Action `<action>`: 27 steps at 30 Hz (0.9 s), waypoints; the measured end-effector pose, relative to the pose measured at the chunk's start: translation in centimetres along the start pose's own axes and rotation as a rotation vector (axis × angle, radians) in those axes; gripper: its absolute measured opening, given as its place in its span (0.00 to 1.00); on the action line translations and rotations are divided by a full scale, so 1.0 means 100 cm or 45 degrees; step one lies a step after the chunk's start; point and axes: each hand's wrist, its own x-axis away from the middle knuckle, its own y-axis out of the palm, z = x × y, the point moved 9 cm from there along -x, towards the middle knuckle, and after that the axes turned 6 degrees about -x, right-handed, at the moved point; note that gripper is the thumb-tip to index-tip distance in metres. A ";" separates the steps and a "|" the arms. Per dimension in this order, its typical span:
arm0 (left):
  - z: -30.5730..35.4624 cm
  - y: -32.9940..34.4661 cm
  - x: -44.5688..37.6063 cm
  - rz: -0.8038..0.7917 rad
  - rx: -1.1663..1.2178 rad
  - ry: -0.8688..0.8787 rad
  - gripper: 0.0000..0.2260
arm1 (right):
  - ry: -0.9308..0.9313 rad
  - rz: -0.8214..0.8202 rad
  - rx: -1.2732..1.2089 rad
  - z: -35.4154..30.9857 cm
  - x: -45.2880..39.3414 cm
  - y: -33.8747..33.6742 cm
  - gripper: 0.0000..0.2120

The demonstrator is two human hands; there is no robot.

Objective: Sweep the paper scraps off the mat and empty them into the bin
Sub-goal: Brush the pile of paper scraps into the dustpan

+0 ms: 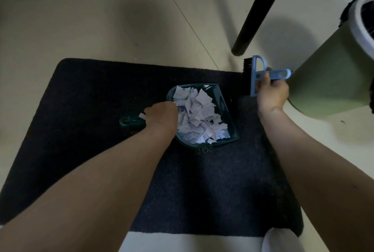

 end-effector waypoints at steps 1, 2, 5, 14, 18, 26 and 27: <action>0.000 0.000 0.000 -0.003 0.003 0.001 0.09 | 0.013 0.005 0.045 0.002 0.001 0.001 0.10; 0.000 0.000 0.000 -0.006 0.010 0.003 0.09 | 0.038 0.002 0.084 0.007 0.002 0.002 0.13; 0.000 0.000 0.000 -0.004 0.033 0.007 0.08 | 0.174 -0.042 0.157 0.030 0.010 0.009 0.13; 0.001 -0.001 0.000 0.012 0.024 0.015 0.08 | 0.282 -0.031 -0.236 0.033 0.019 0.010 0.06; -0.001 0.001 -0.001 0.027 0.031 0.002 0.09 | 0.181 0.094 -0.144 0.022 0.012 -0.001 0.10; -0.001 0.003 -0.003 0.011 0.047 0.008 0.08 | 0.418 -0.050 -0.163 0.058 0.041 0.020 0.10; -0.001 0.003 -0.003 0.009 0.037 0.012 0.09 | 0.394 -0.035 -0.189 0.053 0.041 0.018 0.11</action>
